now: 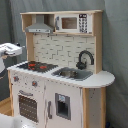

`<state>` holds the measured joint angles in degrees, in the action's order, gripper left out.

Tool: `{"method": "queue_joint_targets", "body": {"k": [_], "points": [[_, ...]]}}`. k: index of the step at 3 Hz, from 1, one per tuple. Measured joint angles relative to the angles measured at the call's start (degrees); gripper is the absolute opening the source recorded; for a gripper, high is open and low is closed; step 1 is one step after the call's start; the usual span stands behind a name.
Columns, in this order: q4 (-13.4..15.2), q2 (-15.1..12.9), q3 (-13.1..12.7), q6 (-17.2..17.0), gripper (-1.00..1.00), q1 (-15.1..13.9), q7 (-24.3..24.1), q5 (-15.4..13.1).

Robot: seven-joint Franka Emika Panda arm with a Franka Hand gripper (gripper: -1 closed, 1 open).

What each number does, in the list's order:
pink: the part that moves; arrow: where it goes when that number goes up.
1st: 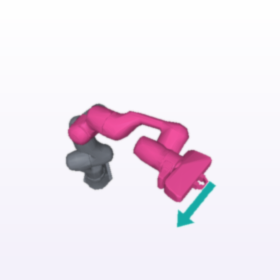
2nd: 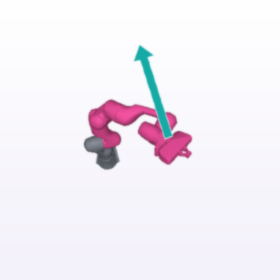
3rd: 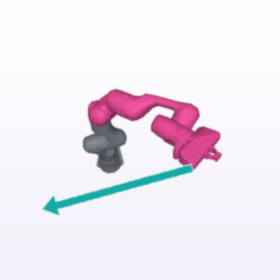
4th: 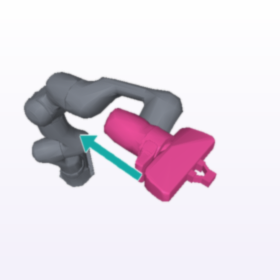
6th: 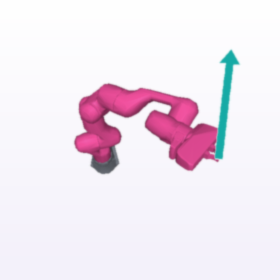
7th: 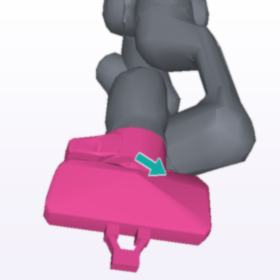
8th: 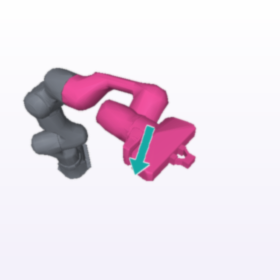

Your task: Play with the kitchen

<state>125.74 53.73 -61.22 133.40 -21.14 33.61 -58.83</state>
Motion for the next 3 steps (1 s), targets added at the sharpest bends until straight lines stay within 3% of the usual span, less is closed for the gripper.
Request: {"method": "queue_joint_targets", "body": {"k": [2, 3], "points": [[-0.74, -0.51, 10.19, 3.2, 1.0, -0.49, 5.38, -0.01], [-0.78, -1.64, 11.59, 8.62, 1.0, -3.05, 7.48, -0.09]]}}
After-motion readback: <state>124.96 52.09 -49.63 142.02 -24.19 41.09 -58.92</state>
